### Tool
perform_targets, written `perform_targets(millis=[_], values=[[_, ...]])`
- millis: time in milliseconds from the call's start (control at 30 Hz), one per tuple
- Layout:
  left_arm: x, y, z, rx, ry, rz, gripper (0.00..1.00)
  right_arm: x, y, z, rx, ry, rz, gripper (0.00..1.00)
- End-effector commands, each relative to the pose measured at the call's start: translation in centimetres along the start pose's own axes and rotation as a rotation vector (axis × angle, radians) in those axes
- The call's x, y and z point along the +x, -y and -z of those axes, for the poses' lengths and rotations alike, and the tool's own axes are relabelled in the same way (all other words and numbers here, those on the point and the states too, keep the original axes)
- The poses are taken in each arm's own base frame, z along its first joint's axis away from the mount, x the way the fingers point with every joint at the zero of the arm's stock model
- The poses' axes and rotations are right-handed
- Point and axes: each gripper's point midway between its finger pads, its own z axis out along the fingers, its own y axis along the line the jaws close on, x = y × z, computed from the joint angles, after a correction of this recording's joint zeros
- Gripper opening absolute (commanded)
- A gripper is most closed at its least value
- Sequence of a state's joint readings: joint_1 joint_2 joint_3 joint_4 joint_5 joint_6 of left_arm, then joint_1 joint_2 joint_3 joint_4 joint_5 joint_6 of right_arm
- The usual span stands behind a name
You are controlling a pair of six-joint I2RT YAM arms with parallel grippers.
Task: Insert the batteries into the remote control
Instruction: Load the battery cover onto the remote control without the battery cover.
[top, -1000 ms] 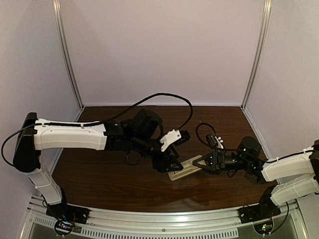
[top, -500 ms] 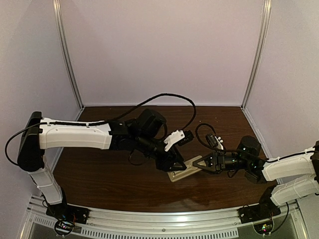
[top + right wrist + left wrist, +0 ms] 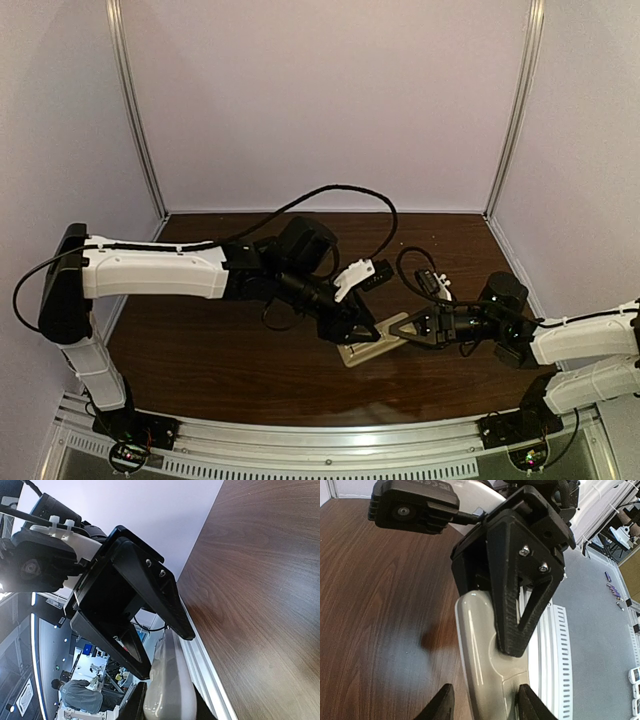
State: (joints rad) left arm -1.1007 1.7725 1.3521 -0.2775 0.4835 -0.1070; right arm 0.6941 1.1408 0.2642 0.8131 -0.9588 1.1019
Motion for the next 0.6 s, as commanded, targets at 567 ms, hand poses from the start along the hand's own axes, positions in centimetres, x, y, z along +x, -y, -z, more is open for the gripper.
perform_targets(millis=[567], values=[[-2.2,1.2,6.4,-0.031,0.102,-0.097,0.84,-2.0,-4.4,-0.6,-0.047,-0.011,0.286,0.0]])
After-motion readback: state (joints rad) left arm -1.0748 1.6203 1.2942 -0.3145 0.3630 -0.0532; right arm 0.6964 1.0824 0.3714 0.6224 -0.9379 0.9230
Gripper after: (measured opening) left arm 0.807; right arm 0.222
